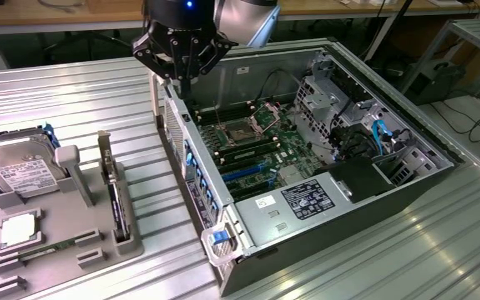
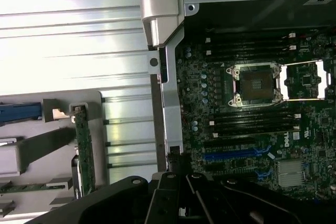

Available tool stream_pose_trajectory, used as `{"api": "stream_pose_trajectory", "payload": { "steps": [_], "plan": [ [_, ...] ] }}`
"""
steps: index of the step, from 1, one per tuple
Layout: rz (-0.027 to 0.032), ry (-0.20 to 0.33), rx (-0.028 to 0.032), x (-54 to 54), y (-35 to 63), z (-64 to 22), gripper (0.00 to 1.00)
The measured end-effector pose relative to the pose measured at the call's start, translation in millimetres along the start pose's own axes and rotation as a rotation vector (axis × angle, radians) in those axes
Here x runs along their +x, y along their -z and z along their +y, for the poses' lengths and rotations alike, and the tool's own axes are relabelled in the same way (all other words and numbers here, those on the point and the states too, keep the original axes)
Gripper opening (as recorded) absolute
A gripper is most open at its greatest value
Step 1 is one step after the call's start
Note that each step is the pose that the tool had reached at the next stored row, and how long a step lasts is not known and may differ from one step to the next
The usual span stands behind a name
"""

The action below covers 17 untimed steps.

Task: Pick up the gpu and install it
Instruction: 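Reach for the gpu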

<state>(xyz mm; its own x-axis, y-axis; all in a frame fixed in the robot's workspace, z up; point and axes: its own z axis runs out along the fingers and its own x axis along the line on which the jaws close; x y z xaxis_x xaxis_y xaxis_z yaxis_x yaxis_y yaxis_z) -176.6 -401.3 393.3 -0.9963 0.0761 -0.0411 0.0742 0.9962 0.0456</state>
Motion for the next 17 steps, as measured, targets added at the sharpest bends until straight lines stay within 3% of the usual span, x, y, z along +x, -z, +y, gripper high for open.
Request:
{"api": "stream_pose_trajectory", "payload": {
  "steps": [17],
  "plan": [
    [0.0, 0.0, 0.0, 9.3, 0.4, -1.4, 0.11]
  ]
}}
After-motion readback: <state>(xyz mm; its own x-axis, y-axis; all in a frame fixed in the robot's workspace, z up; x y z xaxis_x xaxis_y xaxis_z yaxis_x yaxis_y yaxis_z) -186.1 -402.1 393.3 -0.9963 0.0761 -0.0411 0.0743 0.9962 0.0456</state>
